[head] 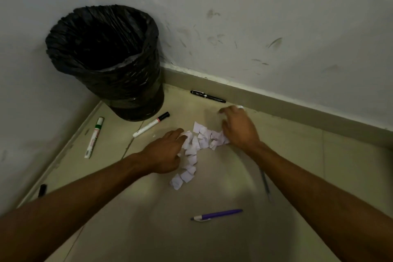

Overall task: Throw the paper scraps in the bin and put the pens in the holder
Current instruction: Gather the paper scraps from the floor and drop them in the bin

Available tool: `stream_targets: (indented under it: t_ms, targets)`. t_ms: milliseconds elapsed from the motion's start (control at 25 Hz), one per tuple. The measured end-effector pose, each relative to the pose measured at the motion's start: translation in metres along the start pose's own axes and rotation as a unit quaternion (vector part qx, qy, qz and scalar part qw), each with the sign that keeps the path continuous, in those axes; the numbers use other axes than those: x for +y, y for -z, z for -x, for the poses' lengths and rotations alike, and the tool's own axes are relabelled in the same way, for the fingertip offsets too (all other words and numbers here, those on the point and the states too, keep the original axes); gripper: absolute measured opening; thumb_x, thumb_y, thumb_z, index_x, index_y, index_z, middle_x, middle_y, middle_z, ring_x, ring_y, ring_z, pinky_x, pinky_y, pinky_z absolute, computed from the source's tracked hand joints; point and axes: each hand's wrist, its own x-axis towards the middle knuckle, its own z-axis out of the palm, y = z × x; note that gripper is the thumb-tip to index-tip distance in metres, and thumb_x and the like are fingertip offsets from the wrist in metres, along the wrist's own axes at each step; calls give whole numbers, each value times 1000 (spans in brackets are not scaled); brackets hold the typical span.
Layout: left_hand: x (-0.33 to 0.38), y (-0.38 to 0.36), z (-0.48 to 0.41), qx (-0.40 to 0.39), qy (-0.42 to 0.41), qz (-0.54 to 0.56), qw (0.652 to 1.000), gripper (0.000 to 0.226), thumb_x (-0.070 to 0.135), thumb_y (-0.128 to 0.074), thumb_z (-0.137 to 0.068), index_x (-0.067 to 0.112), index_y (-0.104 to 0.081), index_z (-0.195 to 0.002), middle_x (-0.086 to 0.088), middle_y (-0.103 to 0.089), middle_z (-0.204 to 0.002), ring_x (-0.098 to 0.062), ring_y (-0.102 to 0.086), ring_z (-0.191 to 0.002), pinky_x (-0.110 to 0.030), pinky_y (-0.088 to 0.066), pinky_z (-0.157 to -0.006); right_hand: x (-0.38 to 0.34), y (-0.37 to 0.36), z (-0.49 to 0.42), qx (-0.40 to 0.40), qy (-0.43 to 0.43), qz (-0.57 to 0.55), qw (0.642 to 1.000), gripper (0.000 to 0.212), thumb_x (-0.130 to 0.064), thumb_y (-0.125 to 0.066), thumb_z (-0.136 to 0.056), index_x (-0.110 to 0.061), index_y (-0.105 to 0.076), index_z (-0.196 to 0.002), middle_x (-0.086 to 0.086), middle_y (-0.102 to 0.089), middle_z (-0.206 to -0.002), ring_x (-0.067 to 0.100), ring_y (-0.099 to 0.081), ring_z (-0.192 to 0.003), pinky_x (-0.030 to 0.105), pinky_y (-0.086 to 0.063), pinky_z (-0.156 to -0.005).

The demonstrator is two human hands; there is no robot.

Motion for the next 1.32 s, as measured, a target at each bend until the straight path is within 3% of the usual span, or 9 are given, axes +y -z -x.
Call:
stream_targets:
  t_ms: [120, 240, 360, 440, 520, 760, 1040, 1200, 1320]
  targets:
    - [-13, 1, 18, 13, 8, -2, 1000, 68, 25, -55, -93, 13, -22, -152, -11, -18, -160, -28, -23, -145, -39, -33, -114, 27, 11, -13, -96, -69, 69, 991, 54, -22, -54, -89, -16, -43, -142, 14, -41, -145, 42, -43, -124, 49, -46, -96]
    - [-27, 1, 23, 28, 31, 20, 999, 68, 26, -58, -91, 13, -26, -150, -11, -28, -155, -27, -34, -139, -36, -35, -109, 19, -1, -6, -177, 26, 82, 980, 49, -20, -55, -85, -14, -51, -134, 13, -51, -136, 34, -51, -121, 38, -38, -98]
    - [-30, -11, 30, 29, 81, 44, 995, 90, 52, -67, -81, 18, -22, -152, -10, -28, -154, -29, -38, -136, -40, -41, -107, 0, -10, 17, -139, 76, -2, 987, 43, -16, -55, -87, -16, -55, -130, 9, -55, -133, 31, -55, -116, 38, -43, -96]
    - [-26, -23, 34, 1, 135, 35, 990, 117, 70, -73, -62, 22, -16, -152, -13, -23, -153, -33, -37, -135, -45, -44, -104, 0, -5, 16, -67, -14, -19, 997, 52, -25, -57, -87, -22, -48, -138, 10, -48, -139, 36, -46, -124, 45, -47, -97]
    - [-20, -35, 31, -10, 148, 24, 989, 129, 70, -80, -50, 23, -14, -151, -15, -20, -149, -34, -39, -131, -45, -47, -101, 1, -2, 14, -112, -87, 25, 990, 64, -34, -55, -82, -25, -41, -144, 14, -43, -138, 43, -41, -126, 50, -44, -98]
    - [-7, -38, 1, 99, 24, 114, 988, 80, 45, -80, -71, 16, -42, -135, -9, -39, -129, -26, -55, -107, -31, -49, -83, -32, -18, 35, -234, -25, -21, 972, 71, -36, -59, -80, -25, -38, -147, 14, -40, -139, 41, -42, -126, 42, -37, -106]
    - [-4, -30, -6, 32, 90, 3, 995, 141, 61, -85, -53, 18, 4, -154, -14, -5, -159, -36, -9, -147, -49, -30, -114, -35, -8, 58, -277, -63, 94, 954, 135, -39, -93, -55, -32, -4, -155, 16, -16, -151, 42, -28, -134, 48, -44, -101]
    - [3, -33, -32, 19, 57, -8, 998, 145, 67, -81, -53, 17, 10, -153, -16, 2, -161, -40, -3, -147, -52, -15, -119, -59, -17, 28, -261, 10, 82, 962, 128, -45, -89, -63, -32, -3, -156, 15, -15, -152, 40, -28, -135, 45, -38, -107]
    - [-1, -34, -43, 58, 72, 70, 993, 111, 61, -78, -63, 15, -24, -149, -19, -28, -147, -33, -35, -132, -40, -35, -107, -67, -30, 17, -244, 24, 23, 969, 105, -38, -89, -65, -30, -29, -151, 16, -27, -146, 38, -42, -126, 41, -43, -105]
